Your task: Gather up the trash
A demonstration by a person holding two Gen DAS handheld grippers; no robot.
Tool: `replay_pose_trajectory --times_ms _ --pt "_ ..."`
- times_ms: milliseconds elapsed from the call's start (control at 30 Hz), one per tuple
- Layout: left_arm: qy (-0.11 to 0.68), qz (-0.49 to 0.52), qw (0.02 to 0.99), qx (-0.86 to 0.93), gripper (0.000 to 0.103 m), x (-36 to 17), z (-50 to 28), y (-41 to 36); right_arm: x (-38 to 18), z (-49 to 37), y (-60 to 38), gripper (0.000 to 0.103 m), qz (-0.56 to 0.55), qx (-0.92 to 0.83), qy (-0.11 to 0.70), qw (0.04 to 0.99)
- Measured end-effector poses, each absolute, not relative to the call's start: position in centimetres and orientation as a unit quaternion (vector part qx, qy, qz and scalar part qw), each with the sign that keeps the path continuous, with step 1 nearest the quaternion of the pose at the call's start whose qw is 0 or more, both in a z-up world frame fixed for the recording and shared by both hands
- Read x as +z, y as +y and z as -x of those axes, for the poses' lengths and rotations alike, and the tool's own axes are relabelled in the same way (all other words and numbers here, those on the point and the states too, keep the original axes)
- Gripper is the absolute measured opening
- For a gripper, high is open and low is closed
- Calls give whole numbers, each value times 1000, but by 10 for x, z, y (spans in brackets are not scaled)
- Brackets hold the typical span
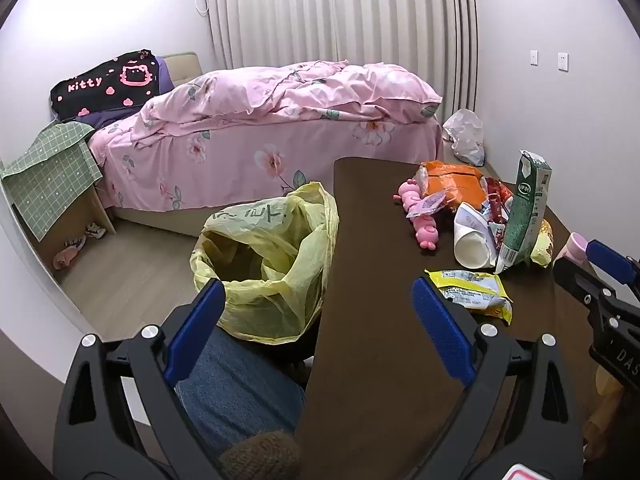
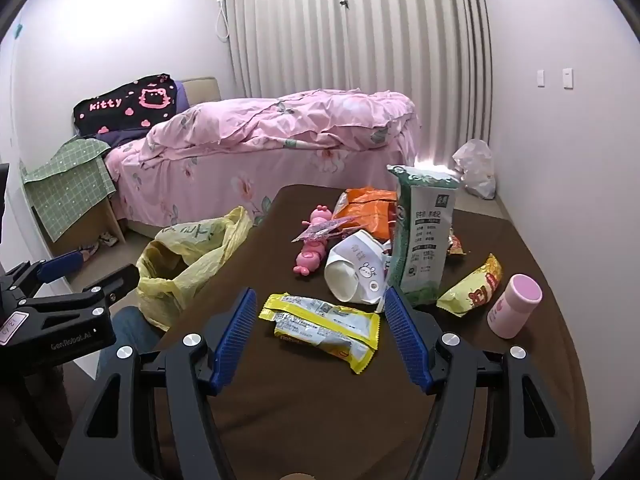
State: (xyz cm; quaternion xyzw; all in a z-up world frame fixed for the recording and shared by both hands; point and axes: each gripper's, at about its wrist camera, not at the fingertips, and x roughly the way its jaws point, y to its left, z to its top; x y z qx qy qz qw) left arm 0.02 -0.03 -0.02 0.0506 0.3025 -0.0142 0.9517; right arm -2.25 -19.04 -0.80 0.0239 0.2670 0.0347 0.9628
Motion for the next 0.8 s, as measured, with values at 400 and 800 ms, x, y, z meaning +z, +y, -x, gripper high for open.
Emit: replay_pose_trajectory --times_ms 400,800 --pt "300 -47 953 -16 90 -2 0 -1 -4 24 -201 63 -31 21 257 966" --pt "302 -46 952 -19 90 4 2 -6 -6 27 -193 63 -22 15 261 965"
